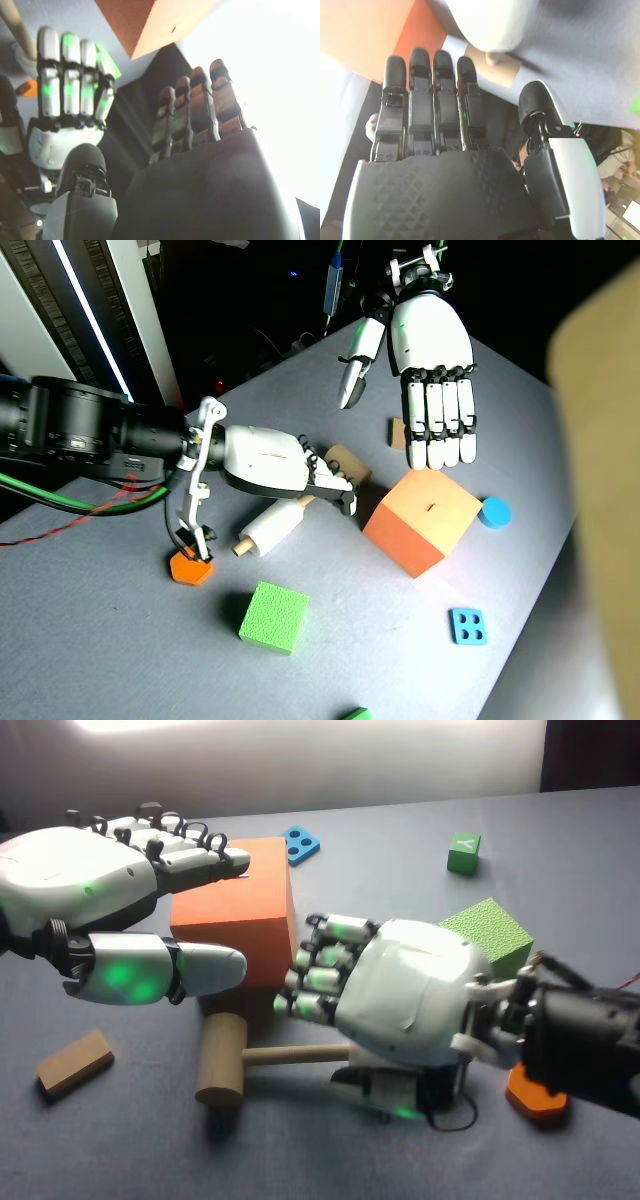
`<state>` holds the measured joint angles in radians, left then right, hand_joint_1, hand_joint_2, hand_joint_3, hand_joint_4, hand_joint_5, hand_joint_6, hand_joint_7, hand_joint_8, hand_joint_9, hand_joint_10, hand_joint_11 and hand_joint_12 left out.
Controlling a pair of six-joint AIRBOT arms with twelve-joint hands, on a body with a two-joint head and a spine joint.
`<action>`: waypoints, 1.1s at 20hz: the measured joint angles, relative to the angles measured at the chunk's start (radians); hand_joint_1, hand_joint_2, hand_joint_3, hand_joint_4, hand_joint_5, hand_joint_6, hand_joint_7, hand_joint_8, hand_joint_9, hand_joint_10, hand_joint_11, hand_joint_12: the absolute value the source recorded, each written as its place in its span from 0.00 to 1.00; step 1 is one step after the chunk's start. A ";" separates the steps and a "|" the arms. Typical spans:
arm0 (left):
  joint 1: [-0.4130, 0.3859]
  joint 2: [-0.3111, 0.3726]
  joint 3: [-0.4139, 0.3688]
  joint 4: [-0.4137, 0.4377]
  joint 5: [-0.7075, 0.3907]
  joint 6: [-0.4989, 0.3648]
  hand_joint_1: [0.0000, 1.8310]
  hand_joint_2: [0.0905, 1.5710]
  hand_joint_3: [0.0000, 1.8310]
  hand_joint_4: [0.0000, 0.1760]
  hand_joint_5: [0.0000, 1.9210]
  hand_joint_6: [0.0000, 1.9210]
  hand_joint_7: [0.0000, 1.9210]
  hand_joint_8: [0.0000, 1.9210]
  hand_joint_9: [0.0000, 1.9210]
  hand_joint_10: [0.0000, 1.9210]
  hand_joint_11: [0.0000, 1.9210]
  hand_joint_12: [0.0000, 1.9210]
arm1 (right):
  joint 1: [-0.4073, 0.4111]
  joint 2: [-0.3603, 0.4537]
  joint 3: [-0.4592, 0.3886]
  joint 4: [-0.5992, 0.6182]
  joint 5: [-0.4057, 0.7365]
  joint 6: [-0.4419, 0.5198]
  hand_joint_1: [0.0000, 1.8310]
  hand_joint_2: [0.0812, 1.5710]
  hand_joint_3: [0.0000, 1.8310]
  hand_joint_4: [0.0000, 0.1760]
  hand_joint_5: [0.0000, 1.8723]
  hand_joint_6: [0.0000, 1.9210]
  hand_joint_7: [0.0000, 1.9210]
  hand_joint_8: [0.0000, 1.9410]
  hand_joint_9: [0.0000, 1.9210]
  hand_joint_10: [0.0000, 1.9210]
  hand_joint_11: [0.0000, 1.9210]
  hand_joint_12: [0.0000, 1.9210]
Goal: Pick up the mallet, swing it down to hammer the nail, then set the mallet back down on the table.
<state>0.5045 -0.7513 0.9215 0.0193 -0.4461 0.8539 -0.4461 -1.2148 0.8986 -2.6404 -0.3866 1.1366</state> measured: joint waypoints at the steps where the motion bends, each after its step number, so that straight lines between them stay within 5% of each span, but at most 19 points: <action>1: 0.000 0.000 -0.002 0.000 -0.001 0.000 0.00 0.78 0.00 0.00 0.07 0.00 0.07 0.00 0.06 0.00 0.03 0.03 | 0.016 0.035 -0.028 0.000 -0.006 0.016 0.09 0.84 0.00 0.00 0.14 0.00 0.12 0.00 0.11 0.00 0.00 0.32; 4: -0.001 0.000 -0.009 0.002 0.002 -0.010 0.00 0.78 0.00 0.00 0.07 0.00 0.06 0.00 0.05 0.00 0.02 0.03 | 0.063 0.132 -0.095 0.023 -0.002 0.070 0.08 0.84 0.00 0.00 0.13 0.00 0.12 0.00 0.10 0.00 0.00 0.29; 12: -0.014 0.021 -0.021 0.002 0.001 -0.010 0.00 0.78 0.00 0.00 0.07 0.00 0.07 0.00 0.06 0.00 0.03 0.03 | 0.234 0.373 -0.177 0.410 0.217 0.005 0.07 0.84 0.00 0.00 0.13 0.00 0.12 0.00 0.11 0.00 0.00 0.26; 18: -0.029 0.027 -0.036 -0.001 0.004 -0.015 0.00 0.77 0.00 0.00 0.07 0.00 0.07 0.00 0.06 0.00 0.03 0.03 | 0.216 0.519 -0.233 0.412 0.316 0.005 0.08 0.84 0.00 0.00 0.14 0.00 0.13 0.00 0.12 0.00 0.00 0.29; 22: -0.031 0.027 -0.069 0.004 0.016 -0.013 0.00 0.78 0.00 0.00 0.08 0.01 0.08 0.00 0.07 0.00 0.03 0.03 | 0.217 0.533 -0.237 0.412 0.301 -0.008 0.08 0.84 0.00 0.00 0.15 0.00 0.14 0.00 0.12 0.00 0.00 0.31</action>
<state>0.4736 -0.7238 0.8524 0.0231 -0.4305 0.8406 -0.2291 -0.6823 0.6621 -2.2288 -0.0853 1.1282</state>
